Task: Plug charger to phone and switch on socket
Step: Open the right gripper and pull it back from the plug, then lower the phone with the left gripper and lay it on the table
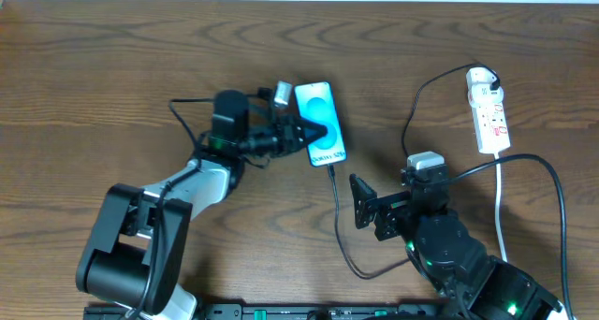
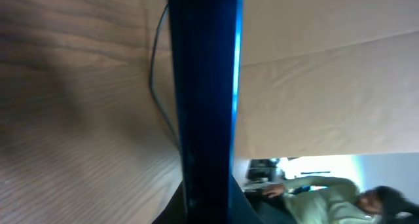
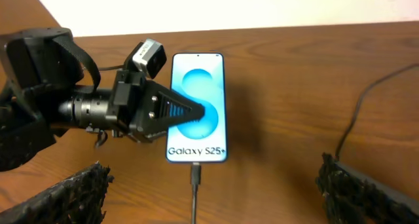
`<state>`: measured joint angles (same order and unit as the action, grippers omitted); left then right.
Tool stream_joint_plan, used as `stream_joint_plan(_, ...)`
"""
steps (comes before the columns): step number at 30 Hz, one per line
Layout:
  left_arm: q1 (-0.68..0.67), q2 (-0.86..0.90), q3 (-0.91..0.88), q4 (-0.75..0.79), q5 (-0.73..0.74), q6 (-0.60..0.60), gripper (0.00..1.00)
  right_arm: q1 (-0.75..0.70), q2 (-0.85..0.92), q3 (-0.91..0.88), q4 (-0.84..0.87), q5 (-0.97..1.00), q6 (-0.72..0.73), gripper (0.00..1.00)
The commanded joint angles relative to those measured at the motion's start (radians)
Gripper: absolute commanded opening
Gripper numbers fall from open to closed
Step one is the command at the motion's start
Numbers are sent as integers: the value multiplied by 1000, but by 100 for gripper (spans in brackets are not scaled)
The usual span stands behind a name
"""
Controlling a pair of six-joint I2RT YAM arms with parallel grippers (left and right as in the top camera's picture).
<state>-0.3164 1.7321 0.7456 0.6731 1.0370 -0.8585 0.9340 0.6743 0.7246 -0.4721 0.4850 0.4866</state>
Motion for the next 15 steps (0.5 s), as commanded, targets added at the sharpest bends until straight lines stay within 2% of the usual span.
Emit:
stream_joint_plan(1,-35,-4,4,-44,-119,126,7,-6,-2,16,-8,33,38,99)
stream_joint_plan(8,-43,47,7,-67,-142,129,7,-6,-1,16,-15,33,39,99)
stream_joint_plan(15,-43,187,25,-67,-129,100,7,-6,0,16,-19,32,41,99)
